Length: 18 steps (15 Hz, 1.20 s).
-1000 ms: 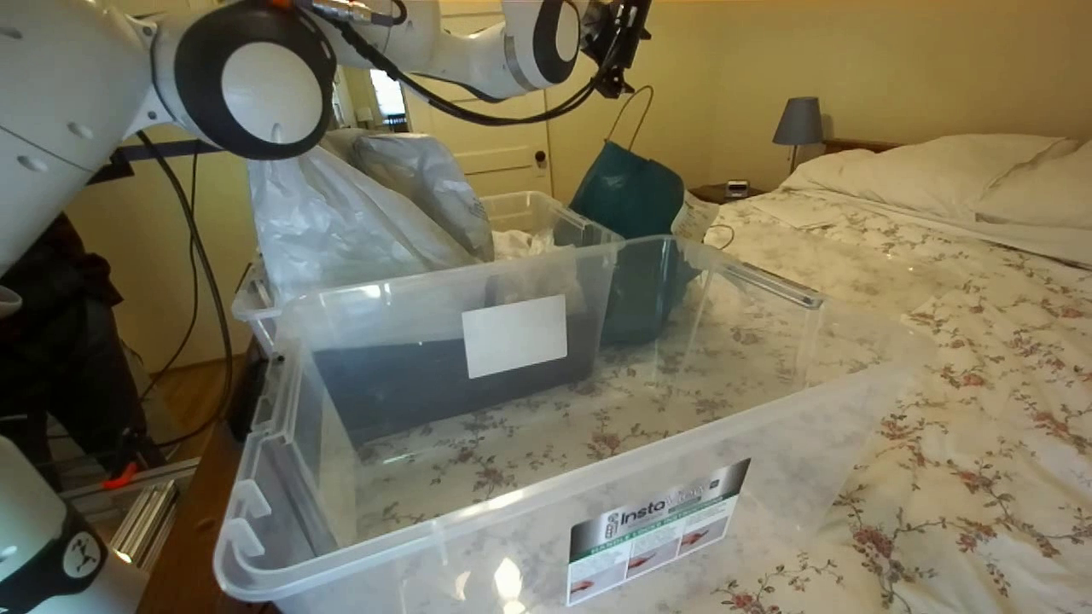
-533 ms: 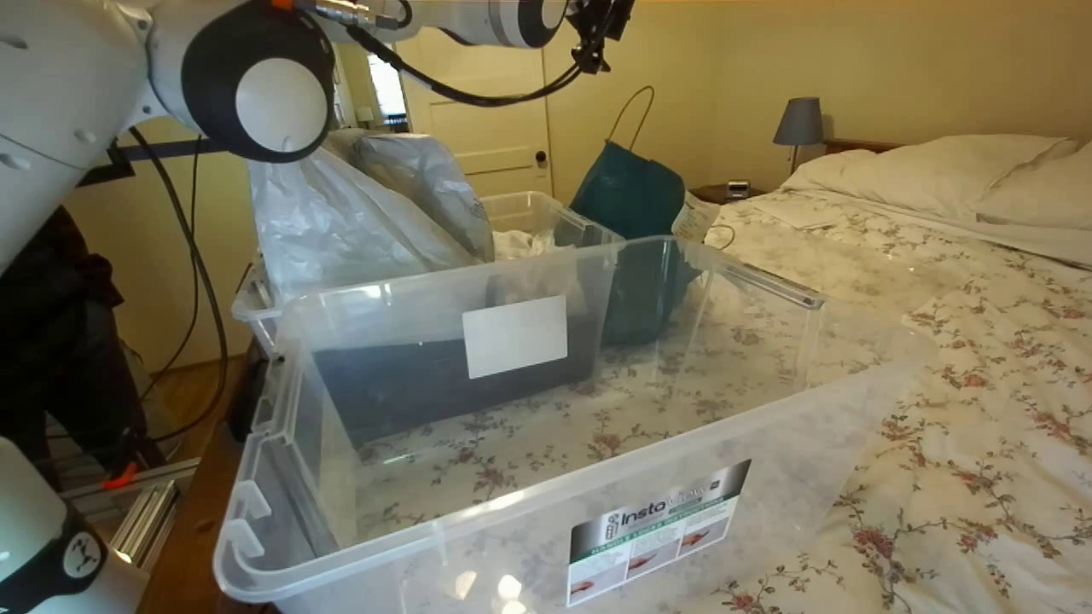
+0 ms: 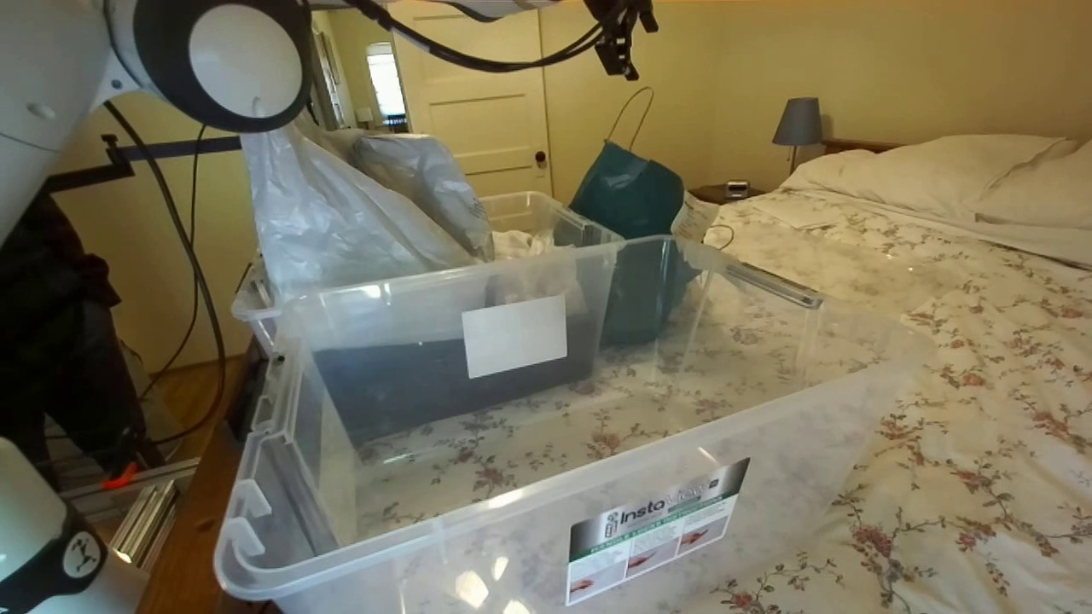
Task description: Put the green bag inside the basket
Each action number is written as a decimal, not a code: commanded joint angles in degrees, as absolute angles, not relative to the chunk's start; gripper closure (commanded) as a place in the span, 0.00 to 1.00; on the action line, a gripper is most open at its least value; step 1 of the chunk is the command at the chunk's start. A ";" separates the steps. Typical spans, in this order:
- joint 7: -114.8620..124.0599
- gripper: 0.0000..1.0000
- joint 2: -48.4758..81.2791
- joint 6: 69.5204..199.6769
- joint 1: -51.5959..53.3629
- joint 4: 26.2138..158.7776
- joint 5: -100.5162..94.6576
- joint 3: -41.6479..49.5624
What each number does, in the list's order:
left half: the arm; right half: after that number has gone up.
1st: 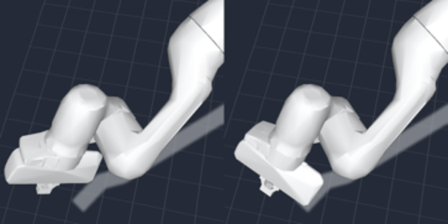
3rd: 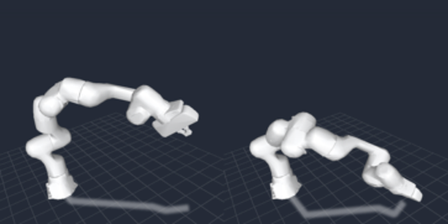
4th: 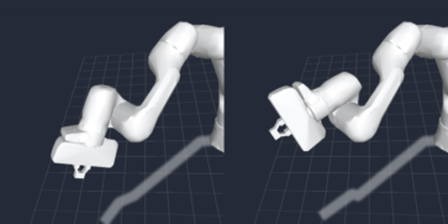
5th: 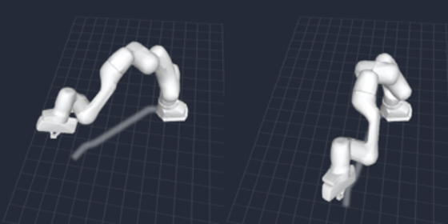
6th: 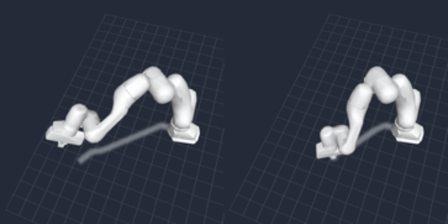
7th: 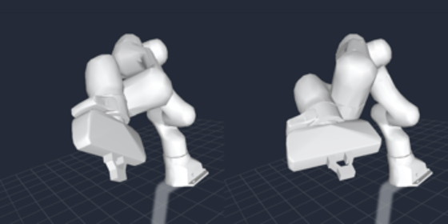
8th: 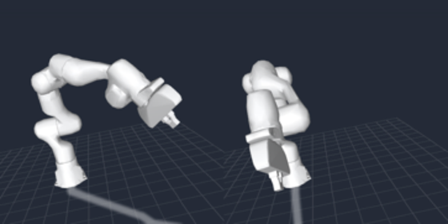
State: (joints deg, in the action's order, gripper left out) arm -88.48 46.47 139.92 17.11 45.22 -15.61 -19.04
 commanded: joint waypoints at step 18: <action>-77.23 0.00 52.41 154.84 22.65 44.89 -19.42 -12.40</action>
State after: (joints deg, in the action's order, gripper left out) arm -79.07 50.26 149.23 21.34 46.34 -17.09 -14.82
